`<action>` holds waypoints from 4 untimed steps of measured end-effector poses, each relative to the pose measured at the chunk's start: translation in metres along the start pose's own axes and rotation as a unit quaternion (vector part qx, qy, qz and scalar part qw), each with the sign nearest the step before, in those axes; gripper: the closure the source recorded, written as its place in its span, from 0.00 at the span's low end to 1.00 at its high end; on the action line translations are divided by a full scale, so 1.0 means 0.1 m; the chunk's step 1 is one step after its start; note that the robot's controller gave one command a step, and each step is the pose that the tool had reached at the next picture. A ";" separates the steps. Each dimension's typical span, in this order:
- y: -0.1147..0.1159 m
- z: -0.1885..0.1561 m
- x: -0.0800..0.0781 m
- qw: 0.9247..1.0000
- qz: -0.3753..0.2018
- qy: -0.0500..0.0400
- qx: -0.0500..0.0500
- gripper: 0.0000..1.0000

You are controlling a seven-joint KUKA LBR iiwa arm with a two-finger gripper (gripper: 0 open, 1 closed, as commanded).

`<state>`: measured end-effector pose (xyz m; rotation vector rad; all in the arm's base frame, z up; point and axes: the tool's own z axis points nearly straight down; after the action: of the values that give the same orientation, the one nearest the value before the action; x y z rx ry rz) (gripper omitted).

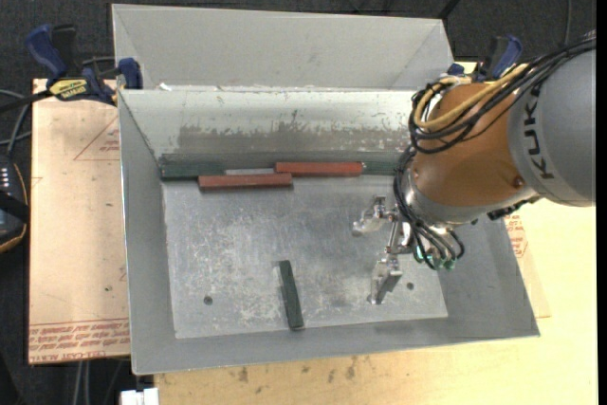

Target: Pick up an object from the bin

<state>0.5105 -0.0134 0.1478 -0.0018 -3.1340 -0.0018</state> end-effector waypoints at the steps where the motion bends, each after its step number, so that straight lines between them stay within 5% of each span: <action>1: 0.00 -0.04 -0.02 1.000 0.000 -0.004 0.000 0.00; 2: 0.37 -0.24 -0.15 1.000 -0.021 -0.003 0.001 0.00; 3: 0.65 0.02 -0.05 1.000 -0.025 -0.010 -0.001 0.00; 4: 0.77 0.28 -0.06 1.000 0.016 0.000 0.000 0.00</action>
Offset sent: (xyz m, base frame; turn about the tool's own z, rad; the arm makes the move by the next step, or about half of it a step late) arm 0.0345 0.0998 0.0562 -0.1160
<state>0.5167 0.0639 0.1194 -0.0534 -3.1327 -0.0002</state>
